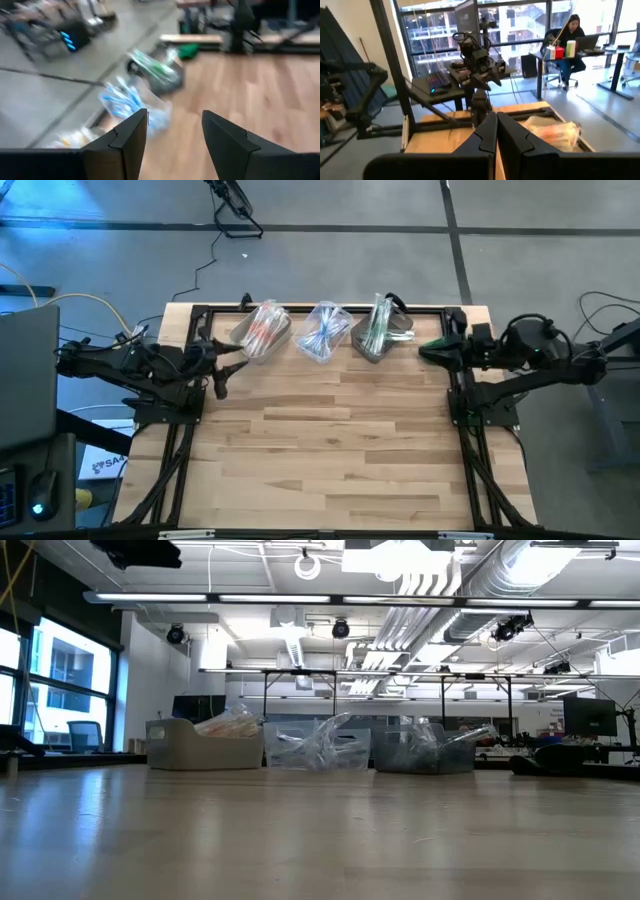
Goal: Pick & Place Toothbrushes
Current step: Return to Home Position
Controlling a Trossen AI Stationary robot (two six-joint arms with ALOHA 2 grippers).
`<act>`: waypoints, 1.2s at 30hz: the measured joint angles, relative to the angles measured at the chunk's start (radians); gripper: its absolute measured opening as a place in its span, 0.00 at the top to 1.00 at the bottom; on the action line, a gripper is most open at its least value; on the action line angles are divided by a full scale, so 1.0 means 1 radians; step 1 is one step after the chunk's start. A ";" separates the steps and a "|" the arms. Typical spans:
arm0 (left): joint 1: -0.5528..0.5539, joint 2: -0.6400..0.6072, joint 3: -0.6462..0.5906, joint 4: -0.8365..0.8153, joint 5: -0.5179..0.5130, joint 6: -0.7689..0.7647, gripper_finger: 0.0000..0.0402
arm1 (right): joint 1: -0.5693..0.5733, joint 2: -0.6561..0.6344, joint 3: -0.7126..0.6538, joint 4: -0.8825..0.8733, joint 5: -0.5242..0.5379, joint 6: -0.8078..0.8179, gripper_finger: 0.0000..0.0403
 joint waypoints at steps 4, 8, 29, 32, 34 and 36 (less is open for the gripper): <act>0.000 0.004 0.000 -0.011 0.070 -0.054 0.54 | 0.000 -0.033 0.001 -0.093 0.000 0.134 0.99; 0.000 0.002 0.000 0.083 0.073 -0.063 0.54 | 0.000 -0.068 -0.019 -0.138 0.018 0.138 0.99; 0.000 0.003 0.000 0.147 0.078 -0.063 0.54 | 0.000 -0.479 -0.284 -0.078 0.050 0.120 0.99; 0.000 0.003 0.000 0.150 0.083 -0.085 0.54 | 0.000 -0.519 -0.306 -0.074 0.049 0.114 0.99; 0.002 0.003 0.000 0.165 0.128 -0.076 0.54 | 0.000 -0.544 -0.328 -0.072 0.043 0.109 0.99; 0.006 0.002 0.000 0.177 0.178 -0.041 0.54 | 0.000 -0.566 -0.350 -0.060 0.041 0.108 0.99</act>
